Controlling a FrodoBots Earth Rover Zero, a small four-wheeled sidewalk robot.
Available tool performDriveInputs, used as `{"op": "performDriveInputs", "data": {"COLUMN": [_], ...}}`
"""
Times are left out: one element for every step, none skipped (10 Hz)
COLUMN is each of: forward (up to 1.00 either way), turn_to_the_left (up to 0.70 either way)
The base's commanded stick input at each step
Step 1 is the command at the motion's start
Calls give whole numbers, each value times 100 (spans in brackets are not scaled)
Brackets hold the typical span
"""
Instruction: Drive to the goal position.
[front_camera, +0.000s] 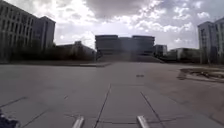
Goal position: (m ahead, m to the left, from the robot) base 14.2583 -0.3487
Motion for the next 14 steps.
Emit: {"op": "performDriveInputs", "data": {"forward": [70,70,70,70,70,70,70,70,70,70,70,70,70,70], "turn_to_the_left": [0,0,0,0,0,0,0,0,0,0,0,0,0,0]}}
